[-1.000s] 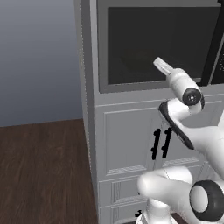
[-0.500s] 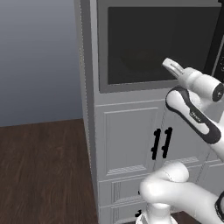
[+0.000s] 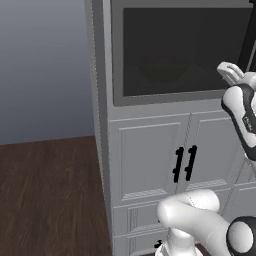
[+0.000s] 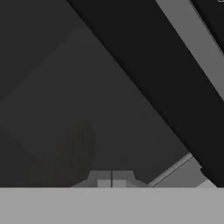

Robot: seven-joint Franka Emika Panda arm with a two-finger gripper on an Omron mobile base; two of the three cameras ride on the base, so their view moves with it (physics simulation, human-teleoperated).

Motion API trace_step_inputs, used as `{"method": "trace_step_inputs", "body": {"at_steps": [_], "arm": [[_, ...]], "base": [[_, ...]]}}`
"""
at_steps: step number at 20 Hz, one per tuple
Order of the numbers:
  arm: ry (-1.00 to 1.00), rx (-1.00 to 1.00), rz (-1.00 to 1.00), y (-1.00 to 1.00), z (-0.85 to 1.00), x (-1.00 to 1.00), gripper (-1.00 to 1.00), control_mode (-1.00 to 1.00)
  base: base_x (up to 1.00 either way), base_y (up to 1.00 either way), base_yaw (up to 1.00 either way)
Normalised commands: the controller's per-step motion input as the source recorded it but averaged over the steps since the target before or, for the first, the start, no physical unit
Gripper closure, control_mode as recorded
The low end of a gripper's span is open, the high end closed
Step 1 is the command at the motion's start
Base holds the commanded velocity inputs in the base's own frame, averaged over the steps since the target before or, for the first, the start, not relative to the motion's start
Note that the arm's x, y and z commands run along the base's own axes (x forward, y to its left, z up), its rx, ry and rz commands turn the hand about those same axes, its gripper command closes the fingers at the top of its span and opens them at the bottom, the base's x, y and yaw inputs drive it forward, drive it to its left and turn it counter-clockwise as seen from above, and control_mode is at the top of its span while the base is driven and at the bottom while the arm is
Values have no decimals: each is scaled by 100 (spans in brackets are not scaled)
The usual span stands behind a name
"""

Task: Open the microwave, place the bowl with waffle inside the microwave, then close the microwave door and turn it on.

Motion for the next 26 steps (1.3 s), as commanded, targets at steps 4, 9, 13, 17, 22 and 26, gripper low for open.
{"method": "trace_step_inputs", "body": {"at_steps": [4,9,13,17,22,26], "arm": [[-7,13,0,-86,1,-97,100,-100],[-6,9,0,-58,-2,-65,100,-100],[0,0,0,0,0,0,100,-100],[0,0,0,-2,0,0,100,-100],[5,16,-3,-39,-2,2,100,-100],[18,31,-10,-28,0,10,100,-100]], "base": [[0,0,0],[0,0,0],[0,0,0],[0,0,0],[0,0,0],[0,0,0]]}}
